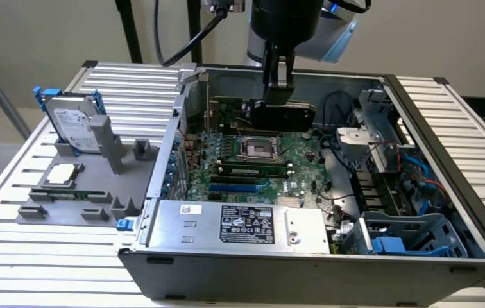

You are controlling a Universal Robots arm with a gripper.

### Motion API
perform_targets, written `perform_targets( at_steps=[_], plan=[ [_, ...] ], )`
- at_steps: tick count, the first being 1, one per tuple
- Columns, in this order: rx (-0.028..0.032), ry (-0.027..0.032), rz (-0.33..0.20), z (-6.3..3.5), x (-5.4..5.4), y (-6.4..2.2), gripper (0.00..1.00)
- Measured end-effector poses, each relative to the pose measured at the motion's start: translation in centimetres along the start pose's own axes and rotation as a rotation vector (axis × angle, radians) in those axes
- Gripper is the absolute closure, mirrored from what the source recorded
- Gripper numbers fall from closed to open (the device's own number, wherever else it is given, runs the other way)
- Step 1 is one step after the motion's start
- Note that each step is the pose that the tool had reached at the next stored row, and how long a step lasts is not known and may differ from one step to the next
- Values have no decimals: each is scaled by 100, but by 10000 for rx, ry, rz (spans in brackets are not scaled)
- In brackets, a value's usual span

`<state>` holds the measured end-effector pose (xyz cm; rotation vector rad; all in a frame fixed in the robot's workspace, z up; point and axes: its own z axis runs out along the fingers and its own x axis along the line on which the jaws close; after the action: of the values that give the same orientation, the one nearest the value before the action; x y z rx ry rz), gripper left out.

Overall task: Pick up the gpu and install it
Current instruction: 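Insert the gpu into the slot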

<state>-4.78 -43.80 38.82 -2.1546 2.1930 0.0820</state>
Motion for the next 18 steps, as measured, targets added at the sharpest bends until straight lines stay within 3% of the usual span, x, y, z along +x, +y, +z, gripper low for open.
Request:
perform_targets(
  at_steps=[5, 11, 18],
  plan=[
    [0, -1, 1, 32, 13, 28, 73],
    [1, -1, 0, 136, 57, 147, 73],
    [-2, -1, -13, 255, 170, 161, 73]
  ],
)
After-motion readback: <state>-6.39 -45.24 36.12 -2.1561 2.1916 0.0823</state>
